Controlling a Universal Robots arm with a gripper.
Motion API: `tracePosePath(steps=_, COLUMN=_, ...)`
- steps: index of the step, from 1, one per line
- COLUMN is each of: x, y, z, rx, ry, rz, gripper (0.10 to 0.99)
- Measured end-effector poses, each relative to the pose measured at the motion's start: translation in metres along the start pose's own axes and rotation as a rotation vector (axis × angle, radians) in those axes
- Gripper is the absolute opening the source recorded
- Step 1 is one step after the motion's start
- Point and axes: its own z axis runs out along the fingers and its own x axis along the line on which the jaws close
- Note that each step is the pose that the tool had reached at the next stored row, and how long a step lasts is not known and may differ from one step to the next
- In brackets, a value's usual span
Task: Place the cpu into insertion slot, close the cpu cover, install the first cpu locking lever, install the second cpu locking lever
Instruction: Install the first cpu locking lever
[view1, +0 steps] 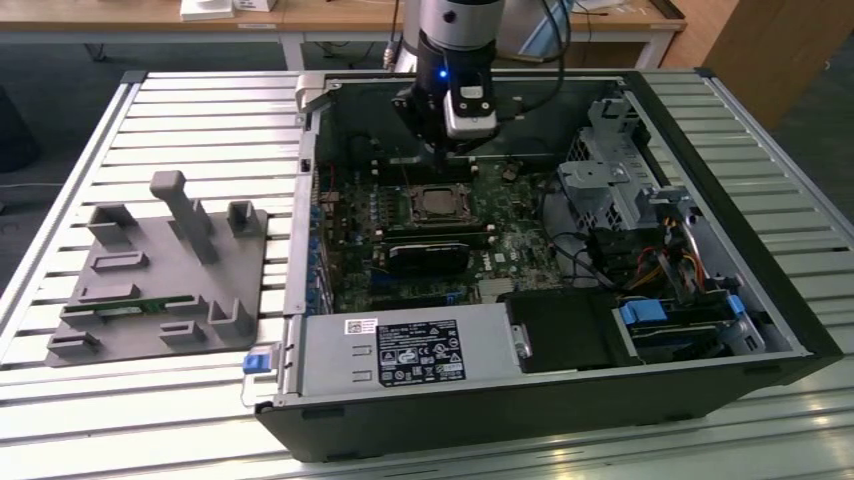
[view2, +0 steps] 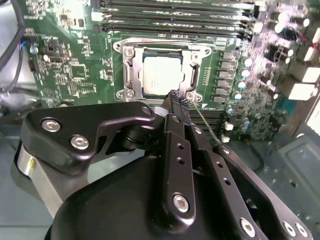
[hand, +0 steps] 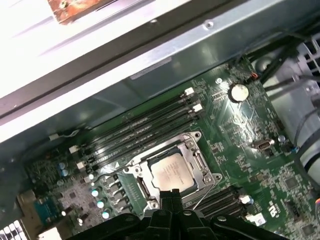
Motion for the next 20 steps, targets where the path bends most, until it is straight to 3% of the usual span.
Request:
tracePosePath(steps=3, x=0.0, y=0.0, z=0.0003, rx=-0.003, ry=-0.0071, rz=-0.041, gripper=0.11)
tracePosePath(steps=6, x=0.0, y=0.0, z=0.0006, rx=-0.01, ry=-0.0233, rz=-0.062, gripper=0.11)
tracePosePath(steps=8, x=0.0, y=0.0, z=0.0009, rx=-0.013, ry=-0.0286, rz=-0.076, gripper=0.11)
tracePosePath(steps=20, x=-0.0001, y=-0.0001, z=0.0025, rx=-0.009, ry=-0.0194, rz=-0.29, gripper=0.11)
